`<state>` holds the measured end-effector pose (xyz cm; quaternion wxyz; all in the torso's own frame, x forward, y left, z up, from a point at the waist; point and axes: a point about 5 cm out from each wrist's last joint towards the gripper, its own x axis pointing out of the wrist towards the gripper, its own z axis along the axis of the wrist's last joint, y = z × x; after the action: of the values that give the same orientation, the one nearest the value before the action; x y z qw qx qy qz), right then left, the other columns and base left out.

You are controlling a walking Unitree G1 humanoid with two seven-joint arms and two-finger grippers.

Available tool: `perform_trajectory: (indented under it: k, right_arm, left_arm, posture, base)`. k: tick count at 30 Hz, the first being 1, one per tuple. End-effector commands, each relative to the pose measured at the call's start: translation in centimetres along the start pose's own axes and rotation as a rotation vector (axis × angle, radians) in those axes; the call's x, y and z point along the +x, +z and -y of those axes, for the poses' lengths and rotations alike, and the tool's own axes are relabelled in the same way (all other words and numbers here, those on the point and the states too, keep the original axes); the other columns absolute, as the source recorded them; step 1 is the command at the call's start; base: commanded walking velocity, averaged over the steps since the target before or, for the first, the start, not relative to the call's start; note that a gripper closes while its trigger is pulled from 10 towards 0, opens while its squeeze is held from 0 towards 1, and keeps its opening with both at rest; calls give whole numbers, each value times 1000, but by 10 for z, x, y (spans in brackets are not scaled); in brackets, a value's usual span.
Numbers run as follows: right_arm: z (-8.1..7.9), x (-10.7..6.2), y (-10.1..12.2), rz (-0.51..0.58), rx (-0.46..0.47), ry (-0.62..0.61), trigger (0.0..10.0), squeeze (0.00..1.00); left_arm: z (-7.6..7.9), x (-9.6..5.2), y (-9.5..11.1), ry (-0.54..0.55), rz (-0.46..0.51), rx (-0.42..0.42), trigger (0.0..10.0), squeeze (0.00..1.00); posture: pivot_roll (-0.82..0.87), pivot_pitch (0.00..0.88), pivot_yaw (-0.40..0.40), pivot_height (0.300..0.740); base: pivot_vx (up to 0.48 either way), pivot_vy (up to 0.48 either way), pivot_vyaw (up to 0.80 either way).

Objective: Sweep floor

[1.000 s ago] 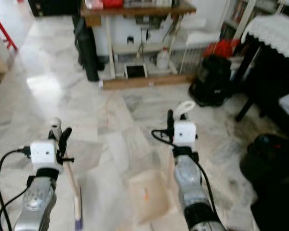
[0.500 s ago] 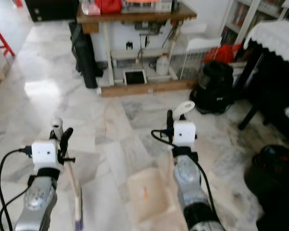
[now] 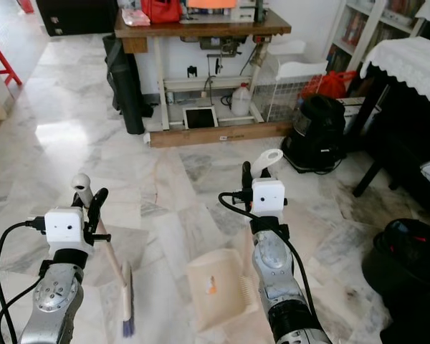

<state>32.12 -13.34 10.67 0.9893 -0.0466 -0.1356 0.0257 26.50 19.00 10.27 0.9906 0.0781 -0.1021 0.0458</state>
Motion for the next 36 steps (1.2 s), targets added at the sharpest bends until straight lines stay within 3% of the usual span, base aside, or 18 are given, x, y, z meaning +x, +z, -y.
perform_trajectory:
  k: [1, 14, 36]
  right_arm:
    - [-1, 5, 8, 44, 10, -4, 10000, 0]
    - [1, 6, 5, 18, 14, -15, 10000, 0]
    - [3, 8, 5, 11, 24, -30, 10000, 0]
  left_arm:
    - [2, 2, 6, -18, 39, -1, 10000, 0]
    - [2, 4, 5, -20, 32, 1, 10000, 0]
    - [1, 7, 7, -10, 36, -17, 10000, 0]
  posture:
    - [19, 5, -23, 740]
    - [22, 16, -21, 740]
    - [25, 27, -20, 740]
  base:
    - [0, 0, 0]
    - [0, 0, 0]
    - [0, 27, -787]
